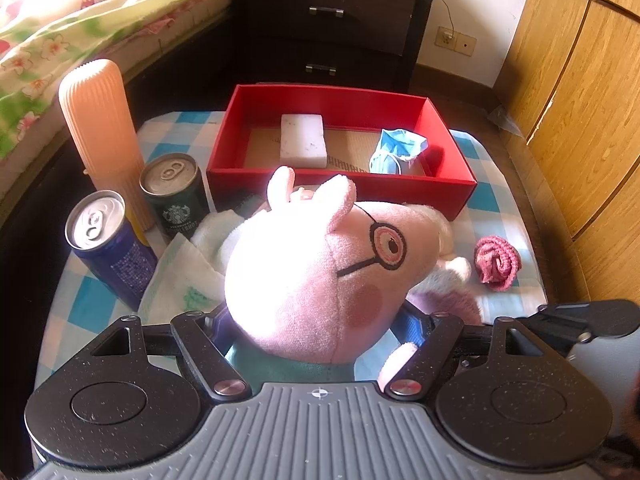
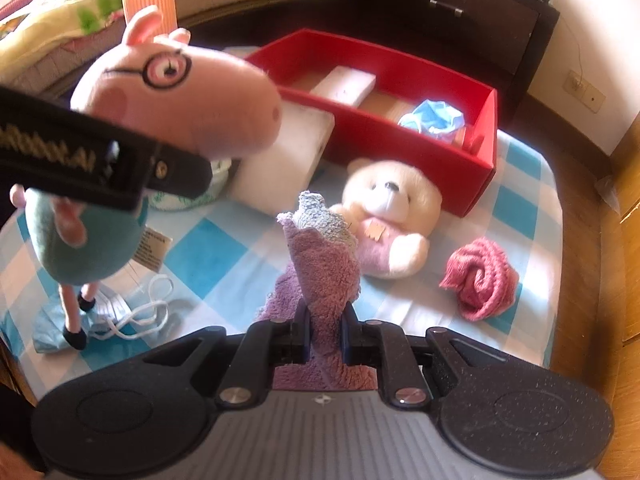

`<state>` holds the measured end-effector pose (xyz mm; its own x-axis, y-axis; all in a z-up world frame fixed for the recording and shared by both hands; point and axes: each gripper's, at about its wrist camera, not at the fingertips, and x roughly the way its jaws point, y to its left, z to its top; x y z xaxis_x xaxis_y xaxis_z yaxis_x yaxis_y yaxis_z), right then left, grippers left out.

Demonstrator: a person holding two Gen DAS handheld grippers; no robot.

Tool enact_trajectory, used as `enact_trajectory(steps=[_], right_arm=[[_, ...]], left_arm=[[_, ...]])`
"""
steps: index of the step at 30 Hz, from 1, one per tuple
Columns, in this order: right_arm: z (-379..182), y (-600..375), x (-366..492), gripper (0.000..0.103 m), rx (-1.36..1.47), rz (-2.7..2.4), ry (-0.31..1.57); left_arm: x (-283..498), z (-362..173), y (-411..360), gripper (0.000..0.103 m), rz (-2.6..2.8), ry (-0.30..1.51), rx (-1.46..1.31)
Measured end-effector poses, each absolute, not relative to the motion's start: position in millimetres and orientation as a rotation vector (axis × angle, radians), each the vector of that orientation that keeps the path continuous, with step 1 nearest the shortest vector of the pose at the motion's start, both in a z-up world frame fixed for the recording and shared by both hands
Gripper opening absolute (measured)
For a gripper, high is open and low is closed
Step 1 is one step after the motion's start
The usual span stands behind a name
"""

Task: Organize soft objects
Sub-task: 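Lift the pig plush and purple towel up and carry them toward the red box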

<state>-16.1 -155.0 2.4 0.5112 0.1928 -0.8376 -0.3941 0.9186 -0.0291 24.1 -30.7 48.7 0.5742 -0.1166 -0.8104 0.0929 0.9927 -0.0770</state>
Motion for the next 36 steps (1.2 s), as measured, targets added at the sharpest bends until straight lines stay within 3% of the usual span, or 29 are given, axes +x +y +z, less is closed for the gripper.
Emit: enact_trajectory(steps=[36], right_arm=[[114.7,-188.6,-17.2,0.000,-0.049,0.336,0.668]], left_arm=[[29.2,106.5,-33.1,0.075,-0.130,0.774,-0.122]])
